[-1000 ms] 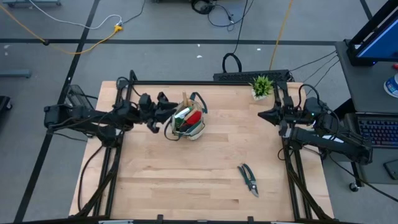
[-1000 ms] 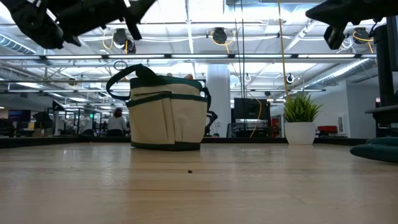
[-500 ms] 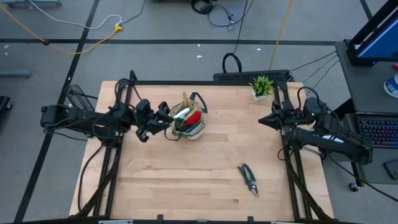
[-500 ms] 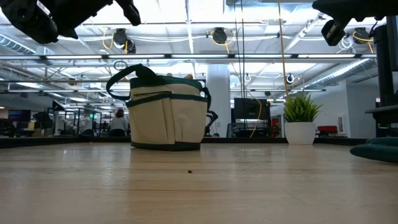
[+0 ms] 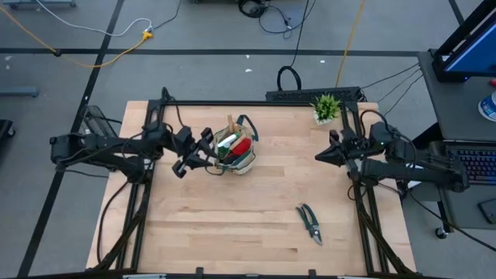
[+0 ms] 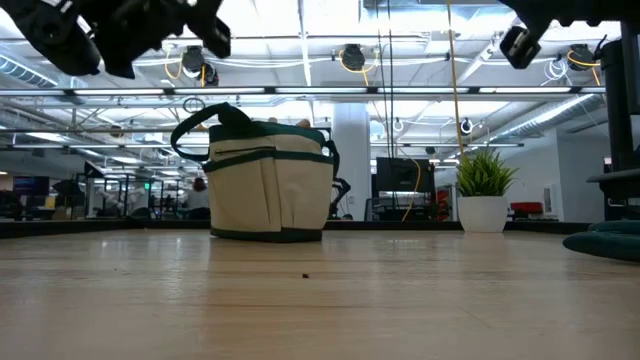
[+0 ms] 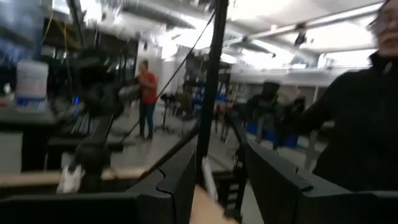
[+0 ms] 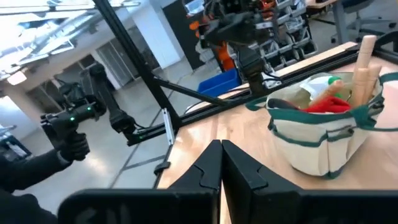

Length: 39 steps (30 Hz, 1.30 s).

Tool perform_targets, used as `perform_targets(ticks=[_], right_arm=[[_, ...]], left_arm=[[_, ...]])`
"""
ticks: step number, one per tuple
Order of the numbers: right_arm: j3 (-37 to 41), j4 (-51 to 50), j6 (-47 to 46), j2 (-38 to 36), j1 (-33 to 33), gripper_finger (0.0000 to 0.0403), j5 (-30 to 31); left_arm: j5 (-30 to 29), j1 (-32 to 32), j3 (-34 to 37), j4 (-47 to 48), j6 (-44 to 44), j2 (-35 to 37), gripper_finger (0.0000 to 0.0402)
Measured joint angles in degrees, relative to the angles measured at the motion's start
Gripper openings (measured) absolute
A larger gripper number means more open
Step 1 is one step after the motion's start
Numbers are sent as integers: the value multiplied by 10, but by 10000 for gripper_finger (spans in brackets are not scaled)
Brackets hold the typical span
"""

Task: Pick & Place Garden tools in Gardening bag
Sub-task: Put the shears into the gardening bag

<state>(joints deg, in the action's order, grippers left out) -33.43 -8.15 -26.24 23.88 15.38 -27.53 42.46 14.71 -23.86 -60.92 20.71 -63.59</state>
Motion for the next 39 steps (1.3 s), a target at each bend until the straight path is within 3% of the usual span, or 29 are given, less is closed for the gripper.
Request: perform_targets(ticks=[4, 7, 18, 22, 29, 39], right_arm=[[-37, -10, 20, 42, -39, 0, 39], [-74, -42, 39, 73, -67, 0, 69], [-212, -280, 29, 189, -185, 0, 202], [-252, -352, -18, 232, -226, 0, 231], [-291, -444, -138, 300, -282, 0, 230], [-291, -497, -351, 369, -348, 0, 211]], left_arm=[[55, 54, 3, 23, -1, 0, 145], [59, 93, 13, 36, 4, 0, 145], [89, 215, 94, 37, 6, 23, 145], [94, 252, 137, 37, 15, 88, 145], [106, 266, 179, 43, 28, 223, 145], [112, 266, 179, 189, -6, 292, 145]])
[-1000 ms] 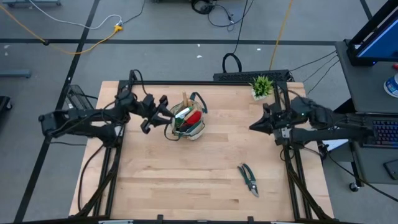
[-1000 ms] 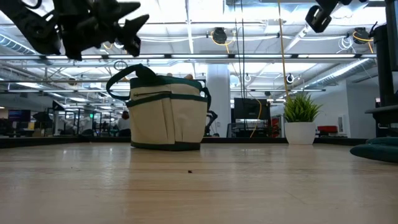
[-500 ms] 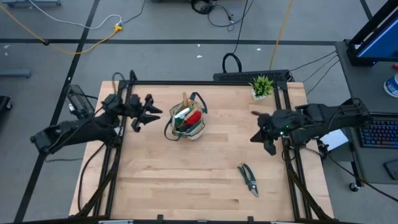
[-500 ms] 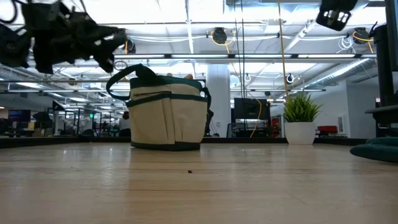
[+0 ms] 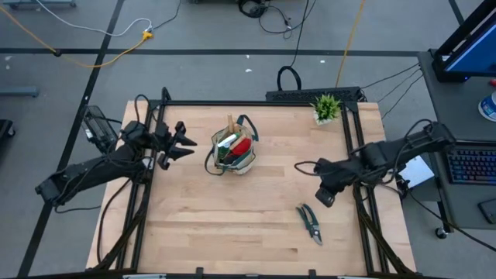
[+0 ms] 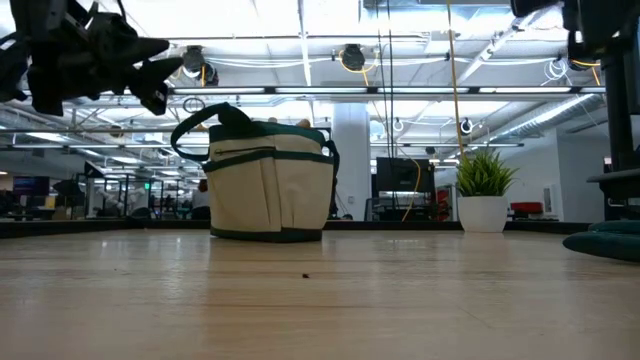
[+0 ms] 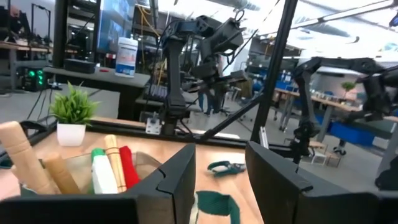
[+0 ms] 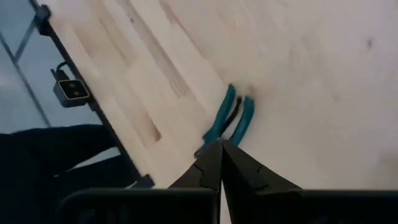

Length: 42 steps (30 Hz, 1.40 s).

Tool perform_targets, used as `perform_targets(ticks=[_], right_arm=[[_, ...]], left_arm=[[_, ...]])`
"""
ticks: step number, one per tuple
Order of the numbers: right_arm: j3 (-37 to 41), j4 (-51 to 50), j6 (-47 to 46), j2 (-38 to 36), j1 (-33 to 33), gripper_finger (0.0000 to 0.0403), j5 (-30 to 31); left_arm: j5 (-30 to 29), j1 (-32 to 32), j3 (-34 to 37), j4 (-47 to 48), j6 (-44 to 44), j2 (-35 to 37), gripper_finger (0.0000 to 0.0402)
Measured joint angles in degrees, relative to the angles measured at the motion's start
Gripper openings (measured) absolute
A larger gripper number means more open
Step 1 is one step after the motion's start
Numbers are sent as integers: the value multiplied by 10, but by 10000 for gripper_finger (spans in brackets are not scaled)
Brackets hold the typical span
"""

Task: Pick & Place Garden tools in Gardening bag
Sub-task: Put the shears into the gardening bag

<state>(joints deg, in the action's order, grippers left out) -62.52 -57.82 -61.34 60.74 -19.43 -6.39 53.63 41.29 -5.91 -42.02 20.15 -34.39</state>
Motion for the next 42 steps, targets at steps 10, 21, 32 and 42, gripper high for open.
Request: perform_targets(ticks=[10, 21, 32, 42], right_arm=[[0, 1, -110, 41, -23, 0, -27], [6, -5, -113, 60, -29, 69, -18], [84, 4, -164, 60, -43, 154, -11], [141, 114, -190, 60, -43, 150, -11]], left_arm=[[-1, 0, 0, 20, -24, 0, 145], [-1, 0, 0, 15, 0, -1, 145], [-24, -3, 0, 18, 9, -1, 145], [-77, -3, 0, 100, -64, -1, 145]])
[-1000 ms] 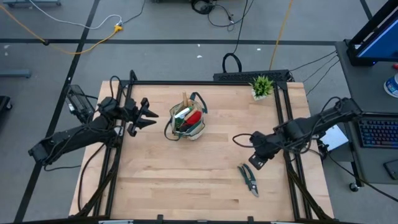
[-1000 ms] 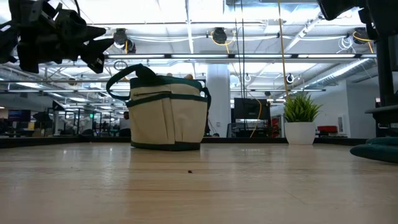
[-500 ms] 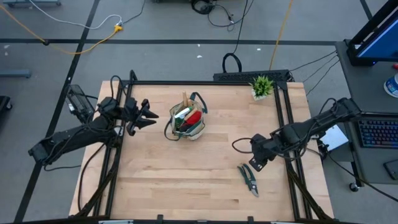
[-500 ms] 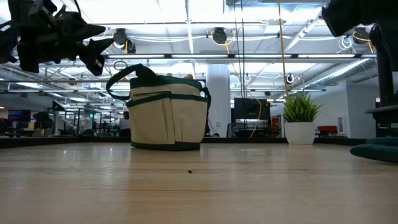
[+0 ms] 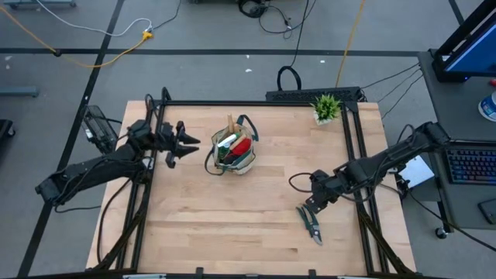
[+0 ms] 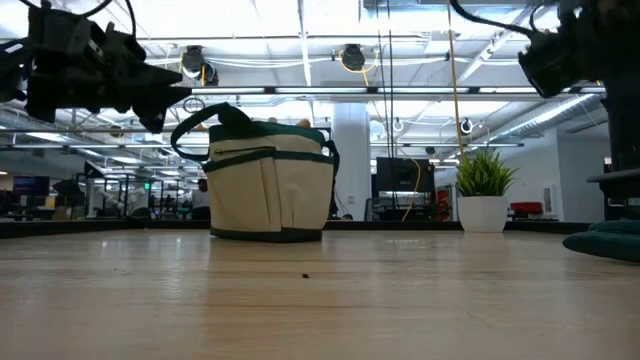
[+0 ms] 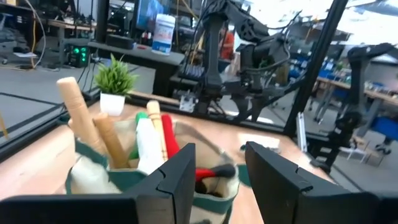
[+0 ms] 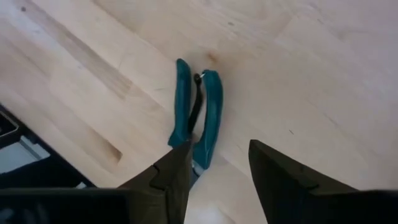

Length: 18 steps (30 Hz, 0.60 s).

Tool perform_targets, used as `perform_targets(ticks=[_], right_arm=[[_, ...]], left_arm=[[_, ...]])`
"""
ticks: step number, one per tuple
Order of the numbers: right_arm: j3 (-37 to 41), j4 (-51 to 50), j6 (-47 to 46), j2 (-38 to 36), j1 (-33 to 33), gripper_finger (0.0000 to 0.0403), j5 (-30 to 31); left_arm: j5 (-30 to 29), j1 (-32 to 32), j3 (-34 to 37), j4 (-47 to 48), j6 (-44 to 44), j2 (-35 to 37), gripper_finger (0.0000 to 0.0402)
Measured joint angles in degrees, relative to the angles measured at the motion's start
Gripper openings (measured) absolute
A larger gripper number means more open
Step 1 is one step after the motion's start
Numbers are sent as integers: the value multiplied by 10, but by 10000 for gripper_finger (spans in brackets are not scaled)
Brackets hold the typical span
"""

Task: Pick & Place Garden tools in Gardening bag
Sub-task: Put the shears into the gardening bag

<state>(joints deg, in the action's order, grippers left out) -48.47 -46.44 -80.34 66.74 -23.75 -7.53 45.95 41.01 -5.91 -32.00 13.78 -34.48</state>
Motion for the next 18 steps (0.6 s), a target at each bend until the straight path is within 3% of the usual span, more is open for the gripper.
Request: perform_targets(ticks=[18], right_arm=[[110, 173, -17, 0, 0, 149, -2]], left_arm=[[-36, 0, 0, 53, -68, 0, 145]])
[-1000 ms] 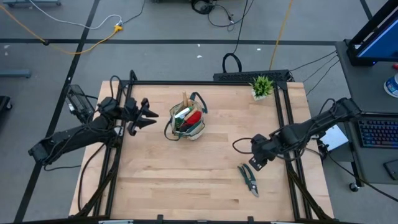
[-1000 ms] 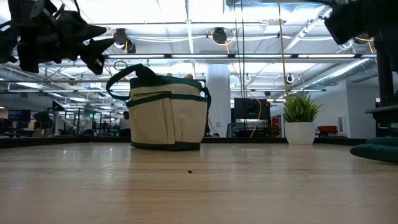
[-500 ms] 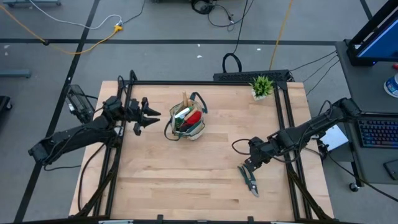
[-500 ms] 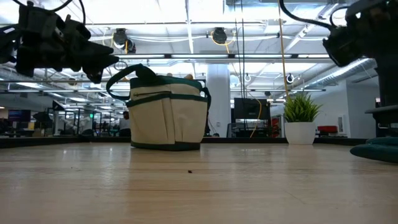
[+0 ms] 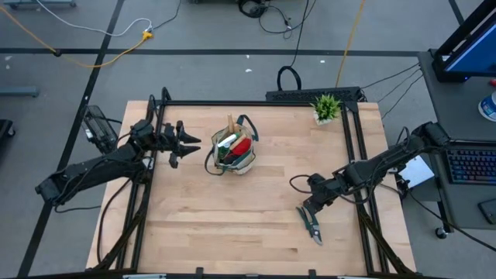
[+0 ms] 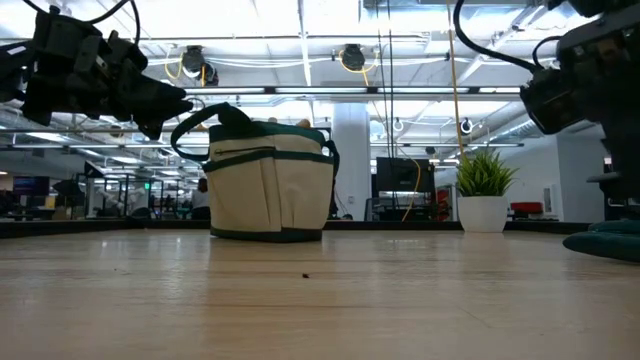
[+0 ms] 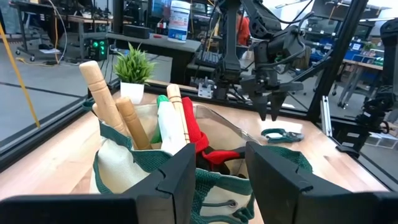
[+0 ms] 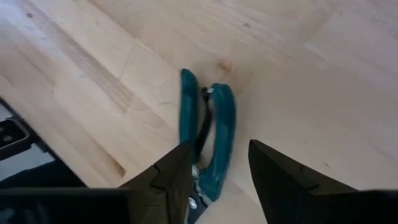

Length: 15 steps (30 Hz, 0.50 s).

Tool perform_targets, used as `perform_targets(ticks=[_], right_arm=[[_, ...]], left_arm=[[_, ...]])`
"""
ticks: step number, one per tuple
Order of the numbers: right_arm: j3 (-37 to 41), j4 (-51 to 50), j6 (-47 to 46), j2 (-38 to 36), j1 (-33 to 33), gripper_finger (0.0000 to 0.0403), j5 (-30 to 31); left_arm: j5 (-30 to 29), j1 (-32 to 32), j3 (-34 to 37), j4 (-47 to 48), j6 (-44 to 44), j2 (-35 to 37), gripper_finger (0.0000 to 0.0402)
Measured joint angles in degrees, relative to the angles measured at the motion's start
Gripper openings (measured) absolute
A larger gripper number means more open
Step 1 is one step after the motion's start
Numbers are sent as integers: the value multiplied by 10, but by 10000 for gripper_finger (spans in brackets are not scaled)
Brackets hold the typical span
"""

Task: Pick & Place Garden tools in Gardening bag
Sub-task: Put the shears into the gardening bag

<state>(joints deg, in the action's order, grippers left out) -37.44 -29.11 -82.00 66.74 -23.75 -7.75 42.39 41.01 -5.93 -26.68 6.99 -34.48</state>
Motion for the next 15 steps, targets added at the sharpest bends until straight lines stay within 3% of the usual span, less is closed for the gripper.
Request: perform_targets(ticks=[7, 15], right_arm=[[2, 10, 15, 10, 0, 148, 0], [2, 32, 33, 84, -4, 148, -43]], left_arm=[[0, 0, 0, 0, 6, 0, 145], [1, 0, 0, 0, 6, 0, 145]])
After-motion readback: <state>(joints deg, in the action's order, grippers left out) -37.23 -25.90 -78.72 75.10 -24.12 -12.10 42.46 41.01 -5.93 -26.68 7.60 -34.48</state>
